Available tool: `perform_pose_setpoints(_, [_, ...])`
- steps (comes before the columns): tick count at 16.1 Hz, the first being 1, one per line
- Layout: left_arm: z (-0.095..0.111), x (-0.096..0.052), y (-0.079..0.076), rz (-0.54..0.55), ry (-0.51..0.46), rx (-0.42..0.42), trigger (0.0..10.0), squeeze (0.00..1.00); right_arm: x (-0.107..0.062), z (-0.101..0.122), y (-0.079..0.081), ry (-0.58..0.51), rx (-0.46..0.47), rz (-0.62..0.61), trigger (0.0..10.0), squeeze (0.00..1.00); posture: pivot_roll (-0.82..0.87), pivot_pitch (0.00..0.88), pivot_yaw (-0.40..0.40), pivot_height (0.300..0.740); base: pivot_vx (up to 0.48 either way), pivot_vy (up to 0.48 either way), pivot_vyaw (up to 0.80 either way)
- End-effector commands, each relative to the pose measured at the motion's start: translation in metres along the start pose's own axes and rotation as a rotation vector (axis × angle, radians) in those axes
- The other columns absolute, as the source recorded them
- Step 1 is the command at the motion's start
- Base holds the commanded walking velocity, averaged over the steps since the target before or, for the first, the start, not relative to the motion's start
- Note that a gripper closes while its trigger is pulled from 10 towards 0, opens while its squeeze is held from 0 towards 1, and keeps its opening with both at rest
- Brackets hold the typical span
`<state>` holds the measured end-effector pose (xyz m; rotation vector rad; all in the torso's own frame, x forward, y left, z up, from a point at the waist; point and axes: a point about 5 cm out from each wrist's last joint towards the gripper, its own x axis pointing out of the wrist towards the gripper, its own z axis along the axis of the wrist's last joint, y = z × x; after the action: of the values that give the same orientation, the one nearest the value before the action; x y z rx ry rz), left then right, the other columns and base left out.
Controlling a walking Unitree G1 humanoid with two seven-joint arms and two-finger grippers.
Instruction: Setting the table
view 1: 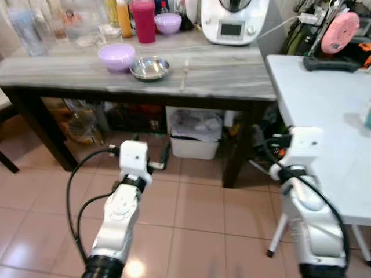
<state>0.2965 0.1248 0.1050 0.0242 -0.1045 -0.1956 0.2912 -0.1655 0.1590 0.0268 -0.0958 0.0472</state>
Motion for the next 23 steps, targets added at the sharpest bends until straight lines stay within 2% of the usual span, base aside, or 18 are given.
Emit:
perform_pose_setpoints(1, [0.0034,0.0014,0.0026,0.010,-0.013,0.007,10.0,0.00,0.0000,-0.0010,0.0015,0.014,-0.001,0.009,10.0,0.00,-0.24,0.068,0.043,0.740,0.000,-0.420,0.00])
perform_pose_setpoints(20, [0.0025,0.0062,-0.0051,0.000,-0.005,-0.017,10.0,0.00,0.0001,-0.0016,-0.0043,0.024,-0.024,-0.006,10.0,0.00,-0.26,0.078,0.041,0.740,0.000,-0.462,0.00])
perform_pose_setpoints(23, [0.0025,0.0064,-0.0052,0.001,-0.005,-0.017,10.0,0.00,0.0002,-0.0012,-0.0038,0.024,-0.025,-0.003,10.0,0.00,-0.26,0.078,0.041,0.740,0.000,0.000,0.00])
